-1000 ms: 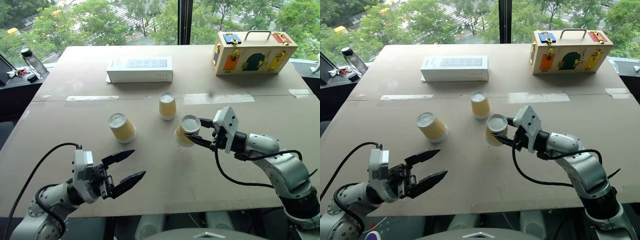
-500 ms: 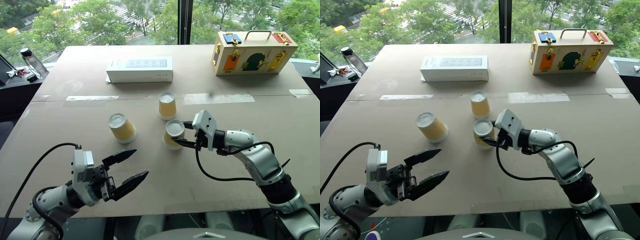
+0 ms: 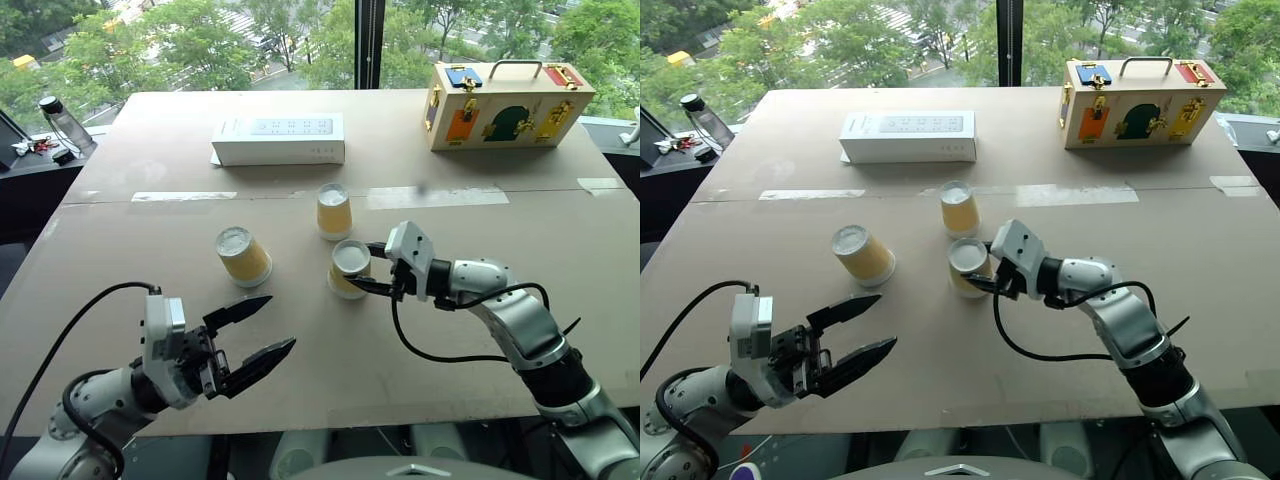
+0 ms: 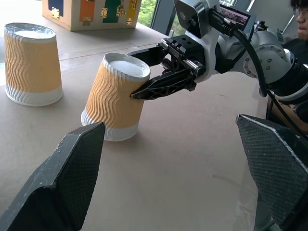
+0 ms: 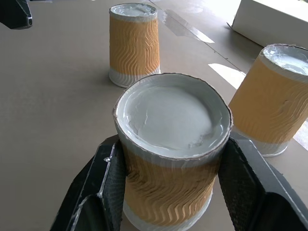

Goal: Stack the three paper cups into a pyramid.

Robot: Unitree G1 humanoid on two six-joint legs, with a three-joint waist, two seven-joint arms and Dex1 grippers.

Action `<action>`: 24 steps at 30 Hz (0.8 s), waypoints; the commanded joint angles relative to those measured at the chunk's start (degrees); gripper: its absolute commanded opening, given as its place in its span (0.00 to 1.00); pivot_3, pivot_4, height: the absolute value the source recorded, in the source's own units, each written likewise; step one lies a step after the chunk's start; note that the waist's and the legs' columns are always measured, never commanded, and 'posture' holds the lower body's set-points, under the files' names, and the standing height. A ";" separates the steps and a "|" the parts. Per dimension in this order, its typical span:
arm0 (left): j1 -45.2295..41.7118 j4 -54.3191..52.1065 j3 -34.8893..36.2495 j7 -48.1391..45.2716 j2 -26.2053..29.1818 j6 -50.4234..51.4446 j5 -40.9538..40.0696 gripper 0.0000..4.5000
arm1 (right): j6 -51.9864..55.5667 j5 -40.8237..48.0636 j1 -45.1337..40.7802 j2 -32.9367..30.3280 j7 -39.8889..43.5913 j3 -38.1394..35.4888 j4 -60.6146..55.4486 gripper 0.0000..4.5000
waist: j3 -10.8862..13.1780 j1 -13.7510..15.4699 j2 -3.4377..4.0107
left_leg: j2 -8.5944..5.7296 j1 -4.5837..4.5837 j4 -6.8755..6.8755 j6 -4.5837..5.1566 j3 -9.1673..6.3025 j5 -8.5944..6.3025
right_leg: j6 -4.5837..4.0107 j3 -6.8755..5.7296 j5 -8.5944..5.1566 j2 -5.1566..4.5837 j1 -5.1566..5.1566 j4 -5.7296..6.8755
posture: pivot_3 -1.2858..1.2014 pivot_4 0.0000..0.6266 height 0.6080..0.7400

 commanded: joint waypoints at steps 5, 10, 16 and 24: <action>-0.28 -0.89 0.47 -0.35 -0.05 -0.57 -0.26 1.00 | -0.05 0.73 0.02 -1.74 0.51 -3.62 -1.92 0.44 | 0.00 -0.03 0.00 | 0.00 0.00 0.00 0.00 0.00 0.00 | 0.00 0.00 0.00 0.00 0.00 0.00 | 0.52 0.24 1.00; 0.78 -0.91 0.74 -0.94 -0.37 -1.17 -0.20 1.00 | 1.47 3.98 4.06 -7.56 1.57 -10.62 -5.08 0.44 | 0.01 0.24 -0.02 | -0.04 -0.07 0.01 0.00 0.01 0.00 | 0.00 0.02 0.00 -0.07 0.00 -0.06 | 0.52 0.24 1.00; 0.66 -0.52 0.56 -1.56 -0.53 -1.24 -0.45 1.00 | 2.06 4.33 6.15 -9.06 0.66 -13.39 -4.47 0.44 | 0.02 -0.11 -0.01 | 0.02 -0.05 -0.03 0.00 0.03 -0.01 | -0.01 0.00 0.00 0.03 -0.04 -0.05 | 0.52 0.24 1.00; -0.55 0.39 0.99 -2.67 0.11 -0.85 -0.53 1.00 | -0.83 5.89 5.72 -8.45 0.35 -17.56 -4.41 1.00 | 0.03 0.12 -0.01 | 0.01 -0.08 0.00 0.00 0.03 -0.01 | -0.04 0.00 0.02 0.00 -0.03 -0.05 | 0.52 0.24 1.00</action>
